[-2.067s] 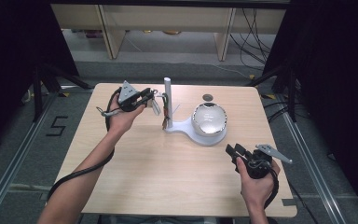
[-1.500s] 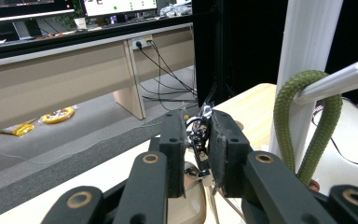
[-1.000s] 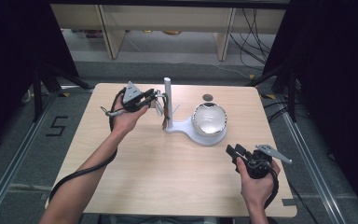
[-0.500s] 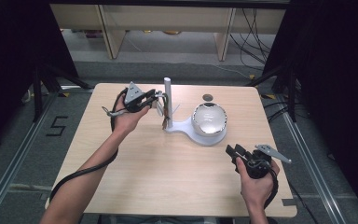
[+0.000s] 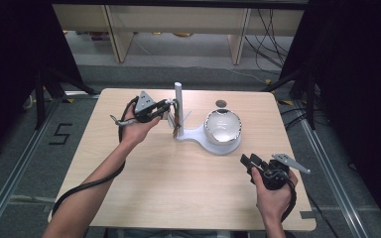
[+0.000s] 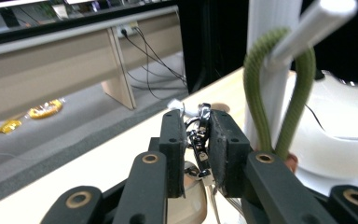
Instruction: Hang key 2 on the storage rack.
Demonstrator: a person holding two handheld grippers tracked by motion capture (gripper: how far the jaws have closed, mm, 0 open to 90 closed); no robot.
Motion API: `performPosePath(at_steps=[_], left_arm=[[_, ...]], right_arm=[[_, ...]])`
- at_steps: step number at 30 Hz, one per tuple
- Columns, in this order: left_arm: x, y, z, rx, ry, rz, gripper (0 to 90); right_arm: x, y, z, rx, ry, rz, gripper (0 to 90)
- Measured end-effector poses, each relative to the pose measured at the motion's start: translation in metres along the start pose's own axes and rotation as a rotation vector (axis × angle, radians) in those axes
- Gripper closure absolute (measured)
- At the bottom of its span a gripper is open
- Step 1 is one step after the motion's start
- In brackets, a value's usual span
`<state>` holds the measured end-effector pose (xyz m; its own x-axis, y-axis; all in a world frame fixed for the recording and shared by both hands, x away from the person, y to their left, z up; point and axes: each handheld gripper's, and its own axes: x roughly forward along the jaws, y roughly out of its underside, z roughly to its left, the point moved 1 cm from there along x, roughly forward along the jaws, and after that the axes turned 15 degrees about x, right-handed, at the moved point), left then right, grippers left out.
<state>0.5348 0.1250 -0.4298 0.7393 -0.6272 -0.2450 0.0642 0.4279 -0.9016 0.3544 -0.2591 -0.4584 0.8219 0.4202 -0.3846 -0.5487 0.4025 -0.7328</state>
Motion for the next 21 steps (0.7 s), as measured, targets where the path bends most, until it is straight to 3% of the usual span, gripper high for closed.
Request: performPosePath(at_steps=[3,7,10,21], left_arm=[[-0.001,0.003,-0.001,-0.013,0.026,0.043,73.5],[-0.007,0.005,-0.002,-0.015,0.067,0.107,61.5],[-0.016,0.007,-0.002,-0.012,0.069,0.135,55.6],[-0.057,0.022,-0.007,-0.06,0.057,0.151,39.5]], right_arm=[[0.0,0.0,0.0,0.0,-0.001,-0.002,54.9],[0.0,0.001,0.001,0.016,-0.016,0.002,54.9],[0.0,0.001,0.001,0.016,-0.02,0.0,54.9],[0.0,0.001,0.001,0.025,-0.014,0.006,54.8]])
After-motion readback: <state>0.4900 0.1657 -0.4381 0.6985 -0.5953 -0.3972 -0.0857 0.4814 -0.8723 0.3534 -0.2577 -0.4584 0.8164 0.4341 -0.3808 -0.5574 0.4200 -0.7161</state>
